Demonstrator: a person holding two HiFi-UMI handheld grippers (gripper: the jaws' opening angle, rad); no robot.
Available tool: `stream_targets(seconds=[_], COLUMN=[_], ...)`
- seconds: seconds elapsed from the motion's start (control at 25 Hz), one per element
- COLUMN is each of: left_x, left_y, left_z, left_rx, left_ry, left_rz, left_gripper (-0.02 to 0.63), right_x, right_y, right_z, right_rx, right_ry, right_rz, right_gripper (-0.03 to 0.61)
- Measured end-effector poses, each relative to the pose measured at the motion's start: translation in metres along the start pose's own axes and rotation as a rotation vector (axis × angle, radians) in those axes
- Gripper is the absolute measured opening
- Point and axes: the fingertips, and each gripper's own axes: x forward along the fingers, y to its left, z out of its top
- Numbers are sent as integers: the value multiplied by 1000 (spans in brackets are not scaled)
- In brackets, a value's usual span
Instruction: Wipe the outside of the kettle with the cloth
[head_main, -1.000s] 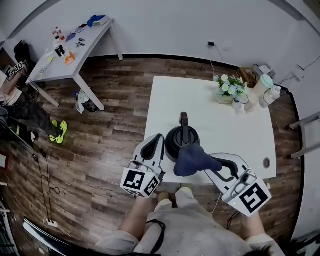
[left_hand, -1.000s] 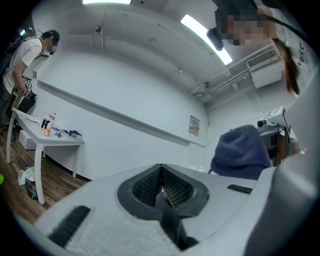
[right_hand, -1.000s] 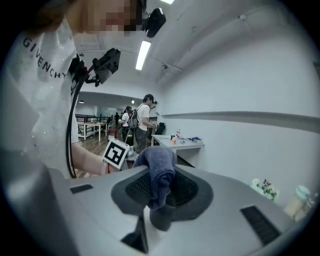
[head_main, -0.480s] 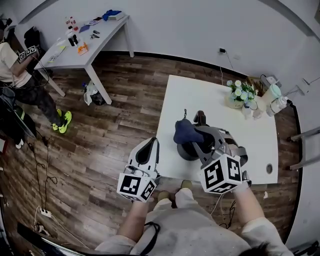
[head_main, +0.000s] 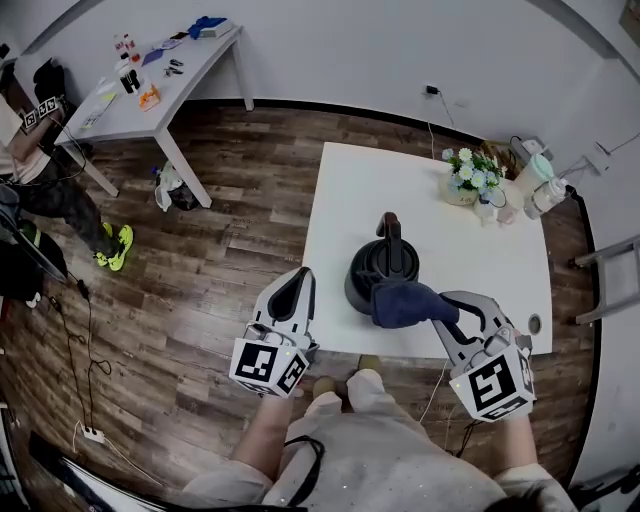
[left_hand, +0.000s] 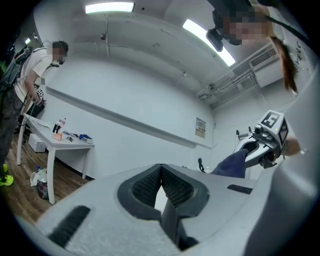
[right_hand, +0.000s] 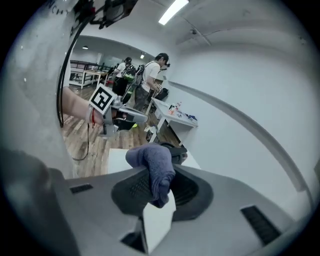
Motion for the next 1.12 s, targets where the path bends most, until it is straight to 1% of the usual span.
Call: stream_targets(seconds=[0.08,0.2,0.28,0.36,0.4,0.44,0.52,0.6,0.72,0.8,0.88,1.04,1.12], left_x=[7,16,17,14,13,12,10,8,7,7,8,19,23], left_y=[-9,-20,-28,-35,-38,-39,-37,-32,-27,-26,-29,-45,-54], left_z=[-1,-3,-4,-6,-7,-8,-9,-9,-11,-12,-14,-17,-18], left_rx=[-3,-8,-4,2,3,2,2,4,8,5,0,0,0], left_ry=[0,0,7,18,24,29,36,43,50,49,47,50,53], left_rz=[-18,-40,-57,-67,-65,-59,-41,-25,-10,-8,-19,-77,-104], left_gripper=[6,6,6,6,6,6,6,6,6,6,6,6,6], right_x=[-16,-30,-24,-6,8,22,47,59,53,45,39,23,11], right_y=[-17,-55,-78,-88,-87,-83,-71,-62,-56,-54,-51,-53,-57], right_z=[14,39,54,64,64,60,42,18,-13,-26,-34,-44,-46], right_rx=[71,241,295,324,330,332,329,342,398,424,427,408,412], right_ry=[-125,-315,-419,-487,-487,-460,-372,-306,-267,-248,-228,-188,-186], right_rz=[-26,-72,-98,-90,-70,-42,6,24,28,15,-7,-76,-116], right_gripper=[63,63,63,63,63,63,63,63,63,63,63,63,63])
